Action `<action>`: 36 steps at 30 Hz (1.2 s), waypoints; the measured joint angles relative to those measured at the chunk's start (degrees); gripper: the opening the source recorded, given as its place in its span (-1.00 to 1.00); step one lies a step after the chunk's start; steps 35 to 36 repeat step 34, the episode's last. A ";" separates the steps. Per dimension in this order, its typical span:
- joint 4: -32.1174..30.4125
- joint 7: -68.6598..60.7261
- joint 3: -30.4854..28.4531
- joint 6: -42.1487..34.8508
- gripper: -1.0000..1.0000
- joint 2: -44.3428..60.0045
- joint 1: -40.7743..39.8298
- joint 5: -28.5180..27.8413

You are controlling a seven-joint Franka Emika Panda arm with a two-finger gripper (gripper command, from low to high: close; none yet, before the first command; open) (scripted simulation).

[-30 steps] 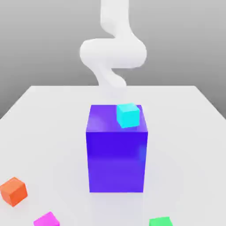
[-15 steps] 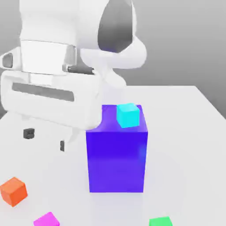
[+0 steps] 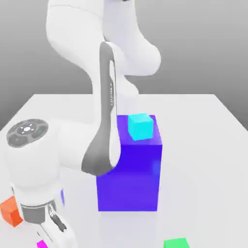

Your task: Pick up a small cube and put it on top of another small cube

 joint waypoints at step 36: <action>-1.47 -2.57 11.88 -10.44 1.00 -11.54 17.43 -8.33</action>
